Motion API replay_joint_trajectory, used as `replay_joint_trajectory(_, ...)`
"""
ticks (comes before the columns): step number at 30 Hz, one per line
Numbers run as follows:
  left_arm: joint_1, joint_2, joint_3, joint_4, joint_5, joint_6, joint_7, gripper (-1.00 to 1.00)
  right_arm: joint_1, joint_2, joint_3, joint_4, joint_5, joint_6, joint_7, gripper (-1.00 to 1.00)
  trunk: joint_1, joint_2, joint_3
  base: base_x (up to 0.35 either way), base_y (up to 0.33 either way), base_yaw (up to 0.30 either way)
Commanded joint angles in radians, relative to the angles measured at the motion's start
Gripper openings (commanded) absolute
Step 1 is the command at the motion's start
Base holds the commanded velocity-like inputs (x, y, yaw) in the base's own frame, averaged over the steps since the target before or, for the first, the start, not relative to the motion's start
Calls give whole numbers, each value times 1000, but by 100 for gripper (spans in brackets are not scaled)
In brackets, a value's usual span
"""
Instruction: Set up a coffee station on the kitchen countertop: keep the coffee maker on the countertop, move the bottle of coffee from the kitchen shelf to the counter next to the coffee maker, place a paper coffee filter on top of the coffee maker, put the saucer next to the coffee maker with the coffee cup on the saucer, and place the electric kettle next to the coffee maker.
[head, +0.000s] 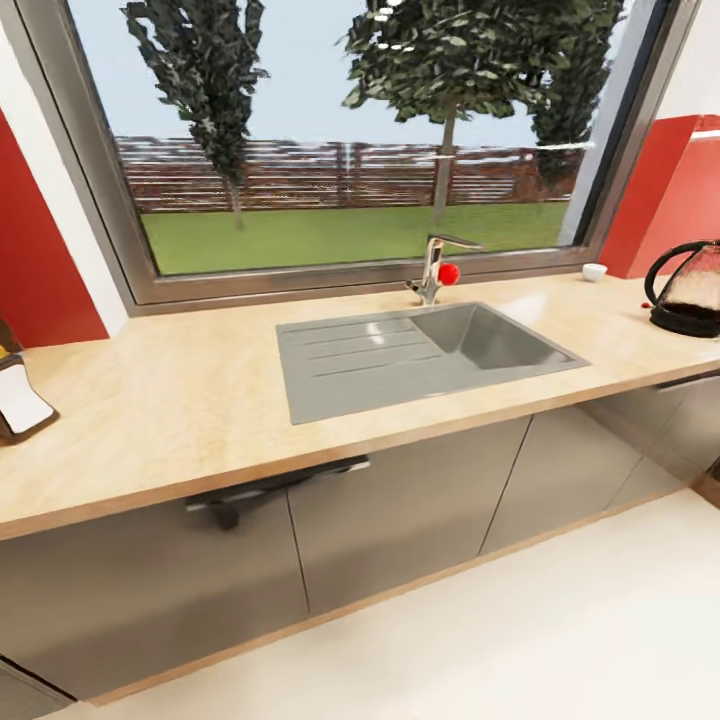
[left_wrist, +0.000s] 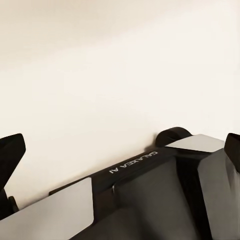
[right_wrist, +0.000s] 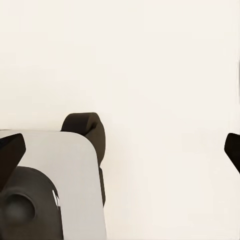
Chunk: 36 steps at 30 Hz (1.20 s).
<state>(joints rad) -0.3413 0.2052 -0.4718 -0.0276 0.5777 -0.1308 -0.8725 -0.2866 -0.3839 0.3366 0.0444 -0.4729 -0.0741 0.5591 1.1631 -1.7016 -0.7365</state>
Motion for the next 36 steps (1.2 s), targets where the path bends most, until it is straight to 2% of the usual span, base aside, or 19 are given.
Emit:
replay_joint_trajectory(1, 0, 0, -8, 0, 5, -7, -1, 100, -2, 0, 9, 5, -7, -7, 5, 100, 0, 0, -1, 0, 0, -254)
replay_joint_trajectory(14, -1, 0, -8, 0, 5, -7, -1, 100, -2, 0, 9, 5, -7, -7, 5, 100, 0, 0, -1, 11, -20, -245)
replay_joint_trajectory(24, -1, 0, -8, 0, 5, -7, -1, 100, -2, 0, 9, 5, -7, -8, 5, 100, 0, 0, -1, 158, -172, -72)
replay_joint_trajectory(28, 0, 0, -8, 0, 5, -7, -1, 100, -2, 0, 9, 7, -7, -45, 5, 100, 0, 0, -1, 38, -38, -209)
replay_joint_trajectory(36, 0, 0, -8, 0, 5, -7, -1, 100, -2, 1, 10, 8, -7, -60, 5, 100, 0, 0, -1, 5, -5, -245)
